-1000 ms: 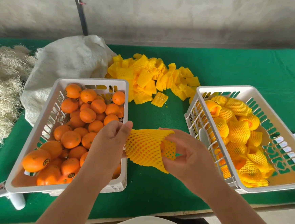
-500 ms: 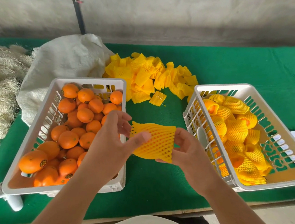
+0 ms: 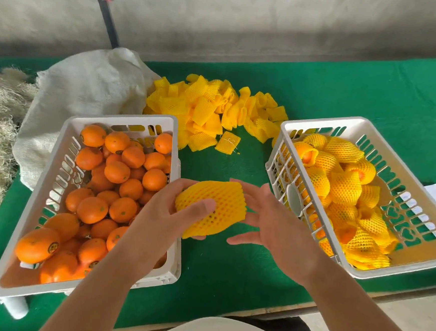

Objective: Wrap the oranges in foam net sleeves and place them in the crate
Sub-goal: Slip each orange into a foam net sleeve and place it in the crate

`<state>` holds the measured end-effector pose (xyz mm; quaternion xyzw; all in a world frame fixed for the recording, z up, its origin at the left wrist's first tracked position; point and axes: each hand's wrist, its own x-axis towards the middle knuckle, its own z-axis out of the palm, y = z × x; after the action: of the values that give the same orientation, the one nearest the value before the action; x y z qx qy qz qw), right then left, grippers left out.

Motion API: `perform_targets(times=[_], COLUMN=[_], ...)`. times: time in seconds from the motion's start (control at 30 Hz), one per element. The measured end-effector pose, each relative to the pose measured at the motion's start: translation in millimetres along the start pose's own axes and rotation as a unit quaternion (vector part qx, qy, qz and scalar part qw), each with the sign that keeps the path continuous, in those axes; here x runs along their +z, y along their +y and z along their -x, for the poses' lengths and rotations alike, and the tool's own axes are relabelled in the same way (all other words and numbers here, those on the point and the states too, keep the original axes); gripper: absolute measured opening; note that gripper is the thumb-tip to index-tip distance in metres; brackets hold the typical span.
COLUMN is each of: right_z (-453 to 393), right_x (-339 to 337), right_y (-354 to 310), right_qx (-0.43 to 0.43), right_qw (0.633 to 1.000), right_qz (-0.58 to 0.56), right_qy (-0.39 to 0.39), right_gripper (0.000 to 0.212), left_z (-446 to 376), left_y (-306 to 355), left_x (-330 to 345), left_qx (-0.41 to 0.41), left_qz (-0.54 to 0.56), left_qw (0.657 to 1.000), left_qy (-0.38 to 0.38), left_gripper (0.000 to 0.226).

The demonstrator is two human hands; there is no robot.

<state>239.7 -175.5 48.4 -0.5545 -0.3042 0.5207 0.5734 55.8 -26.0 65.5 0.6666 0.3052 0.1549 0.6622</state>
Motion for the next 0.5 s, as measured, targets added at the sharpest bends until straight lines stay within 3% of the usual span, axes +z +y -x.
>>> perform_targets(times=[0.13,0.3,0.43,0.5], right_z=[-4.0,-8.1,-12.6,-15.0], right_x=[-1.2,0.8,-6.4,-17.1], right_y=[-3.3,0.2,14.7,21.5], right_qx=[-0.010,0.011,0.048,0.071], right_qw=[0.997,0.992,0.995,0.991], right_qz=[0.077,0.126,0.059,-0.004], right_qy=[-0.025,-0.003,0.059,0.114], right_gripper=[0.086,0.067,0.050,0.050], left_z=[-3.7,-9.6,-16.3,-22.9], left_y=[-1.7,-12.0,-25.9,-37.6], left_x=[10.8,16.8,16.3,11.6], left_qx=[-0.036,-0.064,-0.084,-0.084], left_qz=[-0.001,-0.036,-0.028,-0.089], left_qw=[0.999,0.997,0.996,0.993], left_qy=[-0.008,-0.020,-0.025,0.004], left_gripper=[0.046,0.061,0.063,0.054])
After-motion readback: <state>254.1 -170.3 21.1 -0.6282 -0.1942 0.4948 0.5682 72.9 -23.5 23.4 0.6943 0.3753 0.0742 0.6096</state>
